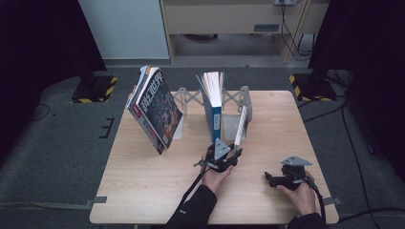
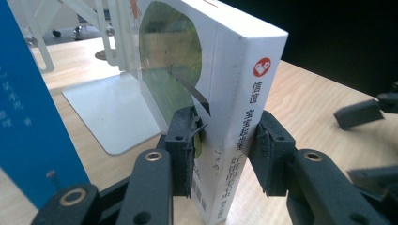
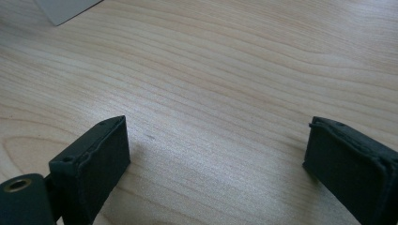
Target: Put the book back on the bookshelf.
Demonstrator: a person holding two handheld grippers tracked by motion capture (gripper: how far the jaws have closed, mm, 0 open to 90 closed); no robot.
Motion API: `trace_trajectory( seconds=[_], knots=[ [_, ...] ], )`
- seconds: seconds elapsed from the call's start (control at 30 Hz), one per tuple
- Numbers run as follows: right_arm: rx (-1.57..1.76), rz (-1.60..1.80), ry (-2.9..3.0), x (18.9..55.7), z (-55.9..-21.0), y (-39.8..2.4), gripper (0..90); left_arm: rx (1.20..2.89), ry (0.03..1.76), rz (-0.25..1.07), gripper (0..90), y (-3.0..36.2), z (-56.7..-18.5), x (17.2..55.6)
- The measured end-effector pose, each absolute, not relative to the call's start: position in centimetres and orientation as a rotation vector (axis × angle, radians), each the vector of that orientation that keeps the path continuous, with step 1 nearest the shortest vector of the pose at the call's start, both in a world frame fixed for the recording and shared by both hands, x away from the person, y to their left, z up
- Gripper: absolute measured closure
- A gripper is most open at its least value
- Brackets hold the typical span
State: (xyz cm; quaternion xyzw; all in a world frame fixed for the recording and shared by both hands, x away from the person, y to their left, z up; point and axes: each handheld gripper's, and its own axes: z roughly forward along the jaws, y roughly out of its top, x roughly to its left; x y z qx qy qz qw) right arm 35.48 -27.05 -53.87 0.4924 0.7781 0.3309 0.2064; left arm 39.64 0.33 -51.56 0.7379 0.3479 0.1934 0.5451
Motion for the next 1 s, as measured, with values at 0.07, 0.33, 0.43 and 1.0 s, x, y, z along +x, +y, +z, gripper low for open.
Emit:
trace_trajectory(
  seconds=[0.07, 0.33, 0.43, 1.0],
  knots=[
    [1.372, 0.923, 2.166, 35.5, -53.9, -27.0, 7.2, 1.75, 0.832, 0.459, 62.5, 0.2, -51.5, 40.1],
    [1.372, 0.923, 2.165, 35.5, -53.9, -27.0, 7.2, 1.785, 0.798, 0.447, 60.6, 0.0, -51.3, 40.1],
    [1.371, 0.923, 2.166, 35.5, -53.9, -27.0, 7.2, 1.793, 0.772, 0.436, 61.3, 0.1, -51.0, 39.6],
    [1.372, 0.923, 2.166, 35.5, -53.9, -27.0, 7.2, 1.792, 0.789, 0.452, 63.9, -1.5, -50.3, 42.4]
  ],
)
